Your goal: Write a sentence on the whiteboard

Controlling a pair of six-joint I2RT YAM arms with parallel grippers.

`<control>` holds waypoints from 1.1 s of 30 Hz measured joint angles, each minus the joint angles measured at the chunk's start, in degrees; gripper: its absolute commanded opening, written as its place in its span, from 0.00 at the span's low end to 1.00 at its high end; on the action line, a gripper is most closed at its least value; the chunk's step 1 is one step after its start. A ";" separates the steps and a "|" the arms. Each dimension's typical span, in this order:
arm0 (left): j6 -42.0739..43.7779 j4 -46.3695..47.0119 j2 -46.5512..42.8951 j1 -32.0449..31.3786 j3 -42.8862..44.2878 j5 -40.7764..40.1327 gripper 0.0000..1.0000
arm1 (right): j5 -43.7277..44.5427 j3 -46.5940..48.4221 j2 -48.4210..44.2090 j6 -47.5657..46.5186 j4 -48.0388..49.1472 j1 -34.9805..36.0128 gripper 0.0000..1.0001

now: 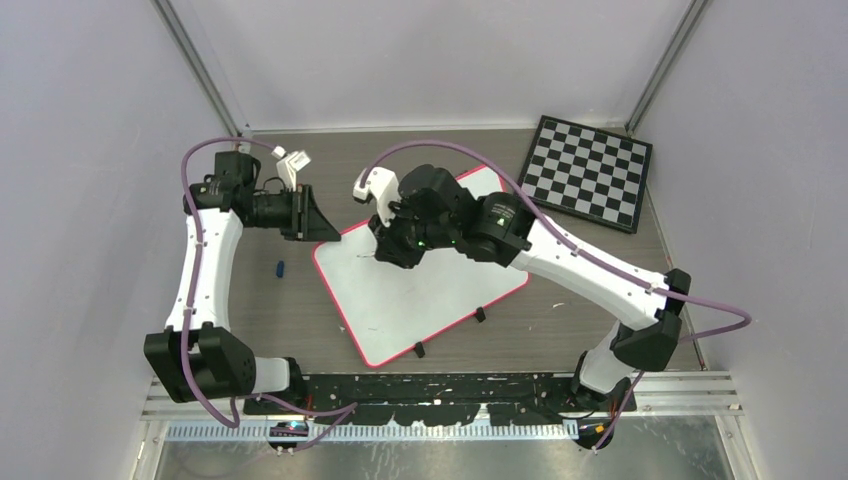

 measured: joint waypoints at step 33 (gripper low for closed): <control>-1.46 2.36 0.09 0.74 -0.72 1.09 0.00 | 11.28 7.96 12.04 2.43 5.20 7.19 0.00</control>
